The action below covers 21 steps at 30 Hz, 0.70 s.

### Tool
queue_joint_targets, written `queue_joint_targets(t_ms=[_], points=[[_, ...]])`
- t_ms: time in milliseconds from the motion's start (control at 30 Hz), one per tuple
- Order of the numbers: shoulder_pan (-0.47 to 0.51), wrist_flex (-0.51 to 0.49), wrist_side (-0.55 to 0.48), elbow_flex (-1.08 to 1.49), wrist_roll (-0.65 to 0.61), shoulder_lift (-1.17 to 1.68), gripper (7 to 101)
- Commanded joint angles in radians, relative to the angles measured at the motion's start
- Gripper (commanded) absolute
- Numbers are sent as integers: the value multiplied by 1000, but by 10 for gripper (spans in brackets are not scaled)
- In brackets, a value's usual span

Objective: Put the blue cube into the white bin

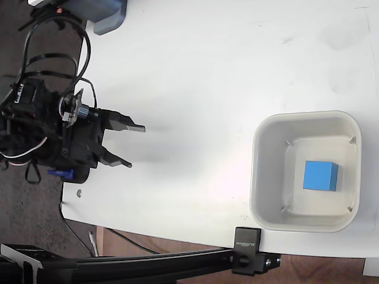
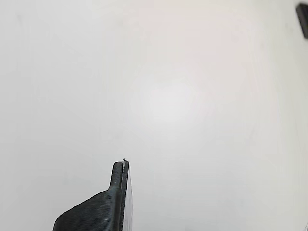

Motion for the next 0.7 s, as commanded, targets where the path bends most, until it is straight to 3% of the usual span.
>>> queue_joint_targets(t_ms=[33,233,700], points=[[-17,-6,-2,64,-2,147,1003],[-46,52,8,135,2,291,1003],[-5,52,-44,135,-9,291,1003]])
